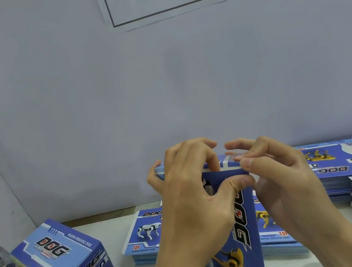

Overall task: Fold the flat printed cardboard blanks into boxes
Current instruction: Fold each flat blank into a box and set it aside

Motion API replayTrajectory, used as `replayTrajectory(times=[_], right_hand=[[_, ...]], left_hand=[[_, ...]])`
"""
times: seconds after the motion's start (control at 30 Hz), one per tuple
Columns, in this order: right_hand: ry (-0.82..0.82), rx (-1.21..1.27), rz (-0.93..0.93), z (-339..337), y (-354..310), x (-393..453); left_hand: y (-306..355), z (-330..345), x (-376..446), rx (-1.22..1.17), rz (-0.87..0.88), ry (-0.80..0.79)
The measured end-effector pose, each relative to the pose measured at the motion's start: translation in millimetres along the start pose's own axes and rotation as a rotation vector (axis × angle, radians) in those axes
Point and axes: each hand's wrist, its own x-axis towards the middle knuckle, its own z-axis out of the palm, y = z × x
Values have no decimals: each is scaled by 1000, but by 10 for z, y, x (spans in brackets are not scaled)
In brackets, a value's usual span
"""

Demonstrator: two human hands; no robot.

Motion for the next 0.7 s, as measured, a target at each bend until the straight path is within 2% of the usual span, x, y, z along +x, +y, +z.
replayTrajectory(times=[0.13, 0.2, 0.27, 0.47, 0.6, 0.7], right_hand=[[-28, -47, -50, 10, 37, -16], [-47, -77, -59, 21, 58, -24], [-53, -51, -52, 27, 67, -26], [-47, 2, -1, 39, 85, -21], [-24, 9, -20, 52, 86, -15], [68, 2, -63, 33, 82, -1]], left_hand=[[0, 30, -16, -37, -49, 57], [6, 23, 0, -14, -14, 67], [7, 27, 15, 11, 24, 88], [-44, 52, -6, 10, -22, 98], [-31, 6, 32, 0, -29, 38], [-76, -90, 61, -76, -22, -34]])
